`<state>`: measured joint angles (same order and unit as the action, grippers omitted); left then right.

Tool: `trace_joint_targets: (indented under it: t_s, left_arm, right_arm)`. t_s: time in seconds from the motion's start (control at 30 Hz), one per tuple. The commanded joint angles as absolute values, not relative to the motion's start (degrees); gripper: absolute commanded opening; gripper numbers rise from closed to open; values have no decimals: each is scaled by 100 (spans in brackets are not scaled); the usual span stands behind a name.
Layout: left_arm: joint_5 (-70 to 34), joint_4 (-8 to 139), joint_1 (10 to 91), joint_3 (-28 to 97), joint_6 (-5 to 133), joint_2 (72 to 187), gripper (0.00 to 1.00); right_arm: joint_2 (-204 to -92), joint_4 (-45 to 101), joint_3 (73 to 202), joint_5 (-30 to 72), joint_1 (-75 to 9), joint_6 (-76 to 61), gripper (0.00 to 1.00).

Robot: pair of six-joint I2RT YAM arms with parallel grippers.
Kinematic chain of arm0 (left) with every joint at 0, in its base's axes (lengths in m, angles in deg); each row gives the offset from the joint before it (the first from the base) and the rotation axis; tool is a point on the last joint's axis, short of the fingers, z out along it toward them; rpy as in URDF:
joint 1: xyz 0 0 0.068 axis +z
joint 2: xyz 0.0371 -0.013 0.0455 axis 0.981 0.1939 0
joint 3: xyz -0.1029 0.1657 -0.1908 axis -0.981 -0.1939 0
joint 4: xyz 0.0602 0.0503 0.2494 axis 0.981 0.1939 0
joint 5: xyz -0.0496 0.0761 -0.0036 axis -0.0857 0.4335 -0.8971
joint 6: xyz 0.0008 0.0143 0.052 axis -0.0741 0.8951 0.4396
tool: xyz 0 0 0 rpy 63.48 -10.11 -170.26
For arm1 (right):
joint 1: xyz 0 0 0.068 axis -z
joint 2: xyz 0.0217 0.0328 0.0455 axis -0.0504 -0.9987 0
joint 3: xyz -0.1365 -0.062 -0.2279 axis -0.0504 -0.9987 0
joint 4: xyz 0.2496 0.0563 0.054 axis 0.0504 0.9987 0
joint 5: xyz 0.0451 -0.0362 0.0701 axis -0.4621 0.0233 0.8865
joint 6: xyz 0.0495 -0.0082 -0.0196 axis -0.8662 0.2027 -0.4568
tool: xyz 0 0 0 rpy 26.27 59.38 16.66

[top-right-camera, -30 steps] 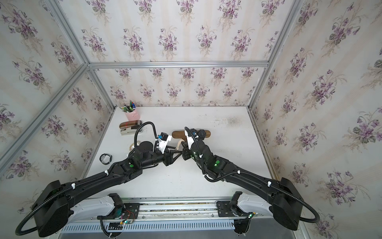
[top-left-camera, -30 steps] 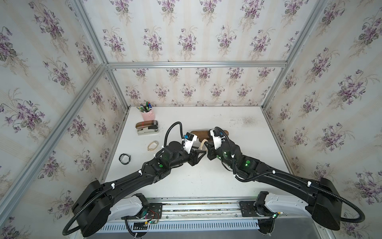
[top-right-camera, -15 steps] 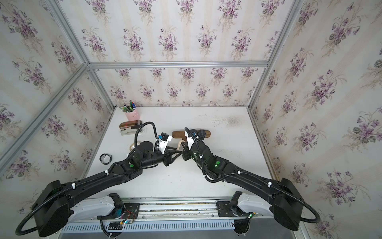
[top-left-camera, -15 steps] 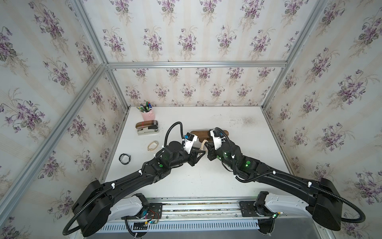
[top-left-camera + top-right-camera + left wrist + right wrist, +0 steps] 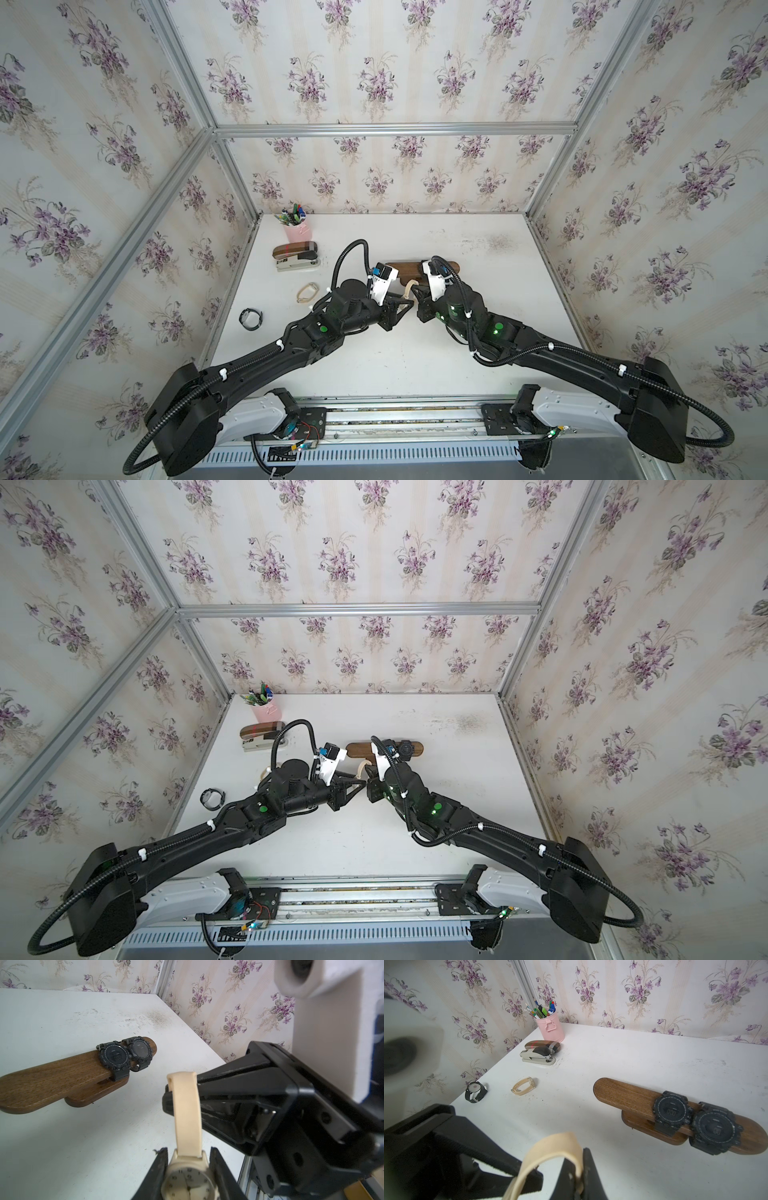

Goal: Place watch on stand
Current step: Pick up the watch at the center of the board, then place the watch on the stand.

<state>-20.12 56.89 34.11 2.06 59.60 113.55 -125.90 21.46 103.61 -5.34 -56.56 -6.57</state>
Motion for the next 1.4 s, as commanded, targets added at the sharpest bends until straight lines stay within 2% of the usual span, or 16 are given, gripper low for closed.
trace_joint_targets:
  t_s: [0.0,0.17,0.23,0.3,0.47,0.57,0.73,1.1,1.37]
  left_arm:
    - [-1422,6283,3438,473,6079,11378,24]
    - [-994,7251,3572,1106,6328,11567,21]
    - [-873,7703,3692,1452,6471,11774,21]
    - [-766,8261,3847,1899,6642,12037,20]
    - [-53,9577,4154,3055,6998,12892,20]
    - [227,10059,4405,3643,6978,13426,20]
    - [554,10502,4751,4410,6759,14227,20]
    - [826,11170,4824,5768,6407,15704,19]
    - [809,11421,4781,6267,6303,16304,19]
  right_arm:
    - [-12641,2212,10450,-522,-5668,-666,16]
    - [-12499,2417,10385,-619,-5660,-594,49]
    - [-12383,2513,10350,-670,-5622,-544,59]
    - [-12275,2721,10393,-679,-5460,-613,65]
    - [-11960,3180,10355,-52,-4149,-1098,67]
    - [-11885,3299,10274,-33,-3186,-1418,69]
    - [-12238,3253,10283,647,-1918,-1757,69]
    - [-13280,2622,10442,1315,-1238,-2095,76]
    - [-13828,2251,10601,1586,-1175,-2160,80]
